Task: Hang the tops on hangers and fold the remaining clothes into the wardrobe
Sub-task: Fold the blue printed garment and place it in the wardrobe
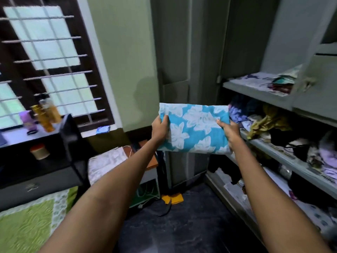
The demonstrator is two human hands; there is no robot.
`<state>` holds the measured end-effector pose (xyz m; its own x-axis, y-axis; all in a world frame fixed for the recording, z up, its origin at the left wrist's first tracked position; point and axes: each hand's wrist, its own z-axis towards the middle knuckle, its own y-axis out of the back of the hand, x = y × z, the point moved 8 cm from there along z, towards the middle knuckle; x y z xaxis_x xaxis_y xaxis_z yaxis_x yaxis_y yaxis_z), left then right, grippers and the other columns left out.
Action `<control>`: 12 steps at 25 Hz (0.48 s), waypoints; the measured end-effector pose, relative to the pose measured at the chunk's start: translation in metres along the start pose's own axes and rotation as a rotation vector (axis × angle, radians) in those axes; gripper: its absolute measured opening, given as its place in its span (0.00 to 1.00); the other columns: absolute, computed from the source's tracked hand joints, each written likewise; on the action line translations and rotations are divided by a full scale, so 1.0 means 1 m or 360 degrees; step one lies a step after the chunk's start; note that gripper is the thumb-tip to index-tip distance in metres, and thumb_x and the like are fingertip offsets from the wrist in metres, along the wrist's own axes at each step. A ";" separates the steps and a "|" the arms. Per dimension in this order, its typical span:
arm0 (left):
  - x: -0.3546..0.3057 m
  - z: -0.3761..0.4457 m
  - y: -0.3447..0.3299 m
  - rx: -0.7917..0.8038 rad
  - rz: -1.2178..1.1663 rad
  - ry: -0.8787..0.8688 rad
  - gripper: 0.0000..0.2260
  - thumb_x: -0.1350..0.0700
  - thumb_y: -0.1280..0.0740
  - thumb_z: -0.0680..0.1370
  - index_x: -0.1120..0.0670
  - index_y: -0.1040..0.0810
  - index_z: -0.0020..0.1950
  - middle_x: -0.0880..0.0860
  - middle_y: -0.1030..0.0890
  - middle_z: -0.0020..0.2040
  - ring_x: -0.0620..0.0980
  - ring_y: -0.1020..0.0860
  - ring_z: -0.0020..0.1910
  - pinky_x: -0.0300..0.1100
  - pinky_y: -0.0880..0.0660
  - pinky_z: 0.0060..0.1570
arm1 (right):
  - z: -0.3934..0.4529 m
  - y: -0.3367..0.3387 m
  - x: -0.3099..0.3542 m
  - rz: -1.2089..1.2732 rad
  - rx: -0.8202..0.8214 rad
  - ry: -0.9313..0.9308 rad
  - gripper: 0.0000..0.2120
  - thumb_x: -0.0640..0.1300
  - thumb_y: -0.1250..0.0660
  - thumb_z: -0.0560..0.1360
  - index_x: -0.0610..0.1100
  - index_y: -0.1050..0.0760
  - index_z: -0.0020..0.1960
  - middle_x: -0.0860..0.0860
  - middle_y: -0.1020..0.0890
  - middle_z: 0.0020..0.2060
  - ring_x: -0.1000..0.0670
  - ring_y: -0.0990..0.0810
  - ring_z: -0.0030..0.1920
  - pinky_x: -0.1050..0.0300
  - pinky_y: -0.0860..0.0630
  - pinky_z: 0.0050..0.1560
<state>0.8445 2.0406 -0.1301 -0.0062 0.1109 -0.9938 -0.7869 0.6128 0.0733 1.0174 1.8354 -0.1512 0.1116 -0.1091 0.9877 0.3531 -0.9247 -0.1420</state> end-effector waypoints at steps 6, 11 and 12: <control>-0.047 0.153 -0.125 0.0321 0.0457 -0.0246 0.16 0.57 0.47 0.82 0.66 0.26 0.56 0.58 0.23 0.52 0.45 0.27 0.40 0.30 0.31 0.35 | 0.099 0.051 0.030 0.0231 -0.0535 0.0067 0.06 0.37 0.31 0.73 0.40 0.23 0.51 0.46 0.20 0.40 0.56 0.21 0.27 0.61 0.21 0.29; -0.087 0.245 -0.251 0.0699 0.0803 -0.0445 0.14 0.57 0.44 0.79 0.63 0.25 0.56 0.62 0.23 0.58 0.61 0.25 0.57 0.47 0.30 0.53 | 0.148 0.085 0.036 0.0569 -0.0865 0.0022 0.11 0.39 0.34 0.76 0.37 0.25 0.57 0.40 0.21 0.53 0.45 0.22 0.38 0.44 0.21 0.45; -0.094 0.258 -0.275 0.0758 0.0863 -0.0499 0.13 0.58 0.44 0.78 0.61 0.26 0.58 0.61 0.23 0.59 0.60 0.25 0.58 0.47 0.30 0.56 | 0.156 0.088 0.037 0.0644 -0.0878 0.0005 0.11 0.39 0.35 0.77 0.37 0.25 0.58 0.40 0.21 0.54 0.44 0.22 0.38 0.41 0.23 0.50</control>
<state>1.2209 2.0633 -0.0356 -0.0838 0.6624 -0.7444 -0.3742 0.6714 0.6396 1.1978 1.8068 -0.1369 0.1322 -0.4856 0.8641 -0.2411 -0.8613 -0.4472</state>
